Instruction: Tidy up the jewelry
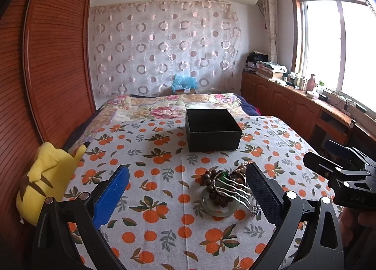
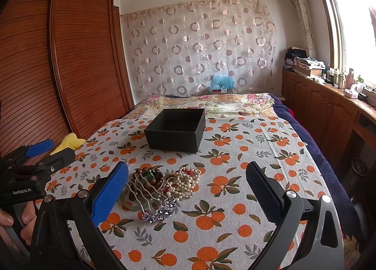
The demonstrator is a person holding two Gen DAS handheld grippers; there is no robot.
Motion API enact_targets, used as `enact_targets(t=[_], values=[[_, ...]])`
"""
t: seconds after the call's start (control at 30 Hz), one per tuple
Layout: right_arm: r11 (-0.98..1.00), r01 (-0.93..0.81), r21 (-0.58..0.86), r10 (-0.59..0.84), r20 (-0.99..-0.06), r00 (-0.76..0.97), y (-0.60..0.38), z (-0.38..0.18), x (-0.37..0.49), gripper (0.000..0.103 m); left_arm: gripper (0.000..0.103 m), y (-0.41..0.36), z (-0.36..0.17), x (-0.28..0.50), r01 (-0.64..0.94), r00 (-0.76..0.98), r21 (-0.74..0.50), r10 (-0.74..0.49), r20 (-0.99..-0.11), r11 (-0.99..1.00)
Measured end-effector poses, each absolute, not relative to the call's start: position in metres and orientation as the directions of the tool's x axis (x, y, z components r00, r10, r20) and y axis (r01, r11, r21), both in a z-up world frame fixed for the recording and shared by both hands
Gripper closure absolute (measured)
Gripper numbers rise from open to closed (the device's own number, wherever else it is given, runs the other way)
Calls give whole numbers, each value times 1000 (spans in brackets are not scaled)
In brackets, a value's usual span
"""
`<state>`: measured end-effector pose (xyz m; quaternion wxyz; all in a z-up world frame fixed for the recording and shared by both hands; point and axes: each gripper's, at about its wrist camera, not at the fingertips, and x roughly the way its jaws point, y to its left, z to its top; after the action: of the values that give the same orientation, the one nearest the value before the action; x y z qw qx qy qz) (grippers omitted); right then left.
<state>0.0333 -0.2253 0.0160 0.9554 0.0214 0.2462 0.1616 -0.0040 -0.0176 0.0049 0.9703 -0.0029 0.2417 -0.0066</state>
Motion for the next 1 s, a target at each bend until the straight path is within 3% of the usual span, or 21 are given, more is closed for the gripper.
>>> enact_targets(t=[0.53,1.0], values=[[947,-299,121,320,-463,827,-225,16,34,2,7,-17,1,-3,21,881,-12,-24,-472,1000],[915,-383,125,389,-519,761,-210,-3,41,2,7,6,-22,12,45,827,-24,-51,-559,999]])
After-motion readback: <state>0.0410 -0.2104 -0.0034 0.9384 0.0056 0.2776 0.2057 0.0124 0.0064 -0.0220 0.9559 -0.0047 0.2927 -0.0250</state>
